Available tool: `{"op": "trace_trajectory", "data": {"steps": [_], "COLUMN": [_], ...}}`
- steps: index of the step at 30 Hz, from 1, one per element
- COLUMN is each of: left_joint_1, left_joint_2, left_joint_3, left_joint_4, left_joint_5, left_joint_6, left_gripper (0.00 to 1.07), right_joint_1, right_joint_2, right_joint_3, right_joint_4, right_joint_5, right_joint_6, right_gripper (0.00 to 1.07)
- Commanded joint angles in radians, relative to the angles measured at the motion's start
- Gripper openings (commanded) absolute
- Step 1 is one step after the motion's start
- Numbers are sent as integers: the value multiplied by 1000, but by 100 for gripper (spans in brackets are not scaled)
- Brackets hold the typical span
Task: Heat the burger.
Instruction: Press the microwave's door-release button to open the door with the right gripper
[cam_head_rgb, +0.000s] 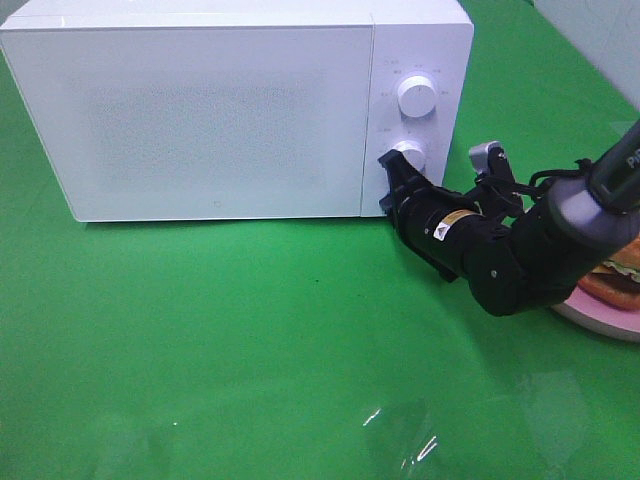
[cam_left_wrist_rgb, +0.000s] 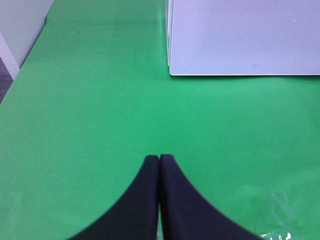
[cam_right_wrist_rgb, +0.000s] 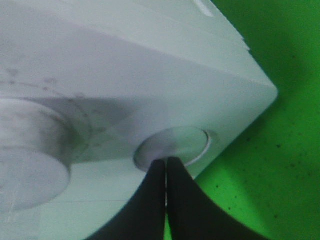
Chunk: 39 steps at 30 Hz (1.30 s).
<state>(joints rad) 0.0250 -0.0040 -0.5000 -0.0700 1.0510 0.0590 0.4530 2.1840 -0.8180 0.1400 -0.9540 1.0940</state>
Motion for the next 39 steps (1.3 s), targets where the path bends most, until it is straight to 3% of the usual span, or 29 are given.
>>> {"op": "trace_trajectory", "data": {"steps": [1,13,27,33,39], "left_joint_1": [-4,-4,-4,-4,-4], "left_joint_2": [-23,-23,-23,-23,-23], "left_joint_3": [2,2,2,2,2], "left_joint_4": [-2,-2,-2,-2,-2], "left_joint_5": [-13,-13,-13,-13,-13], "left_joint_6": [2,2,2,2,2], "left_gripper": [0,0,0,0,0], "right_joint_1": [-10,-10,-10,-10,-10], "right_joint_2": [0,2,58,43,1], "right_joint_3": [-64,-68,-223,-195,-135], "right_joint_4": [106,186,212,212,94], "right_joint_5": [-69,-173,-251,-248,-239], "right_joint_6": [-17,-23,-26,-58,-280], "right_gripper": [0,0,0,0,0]}}
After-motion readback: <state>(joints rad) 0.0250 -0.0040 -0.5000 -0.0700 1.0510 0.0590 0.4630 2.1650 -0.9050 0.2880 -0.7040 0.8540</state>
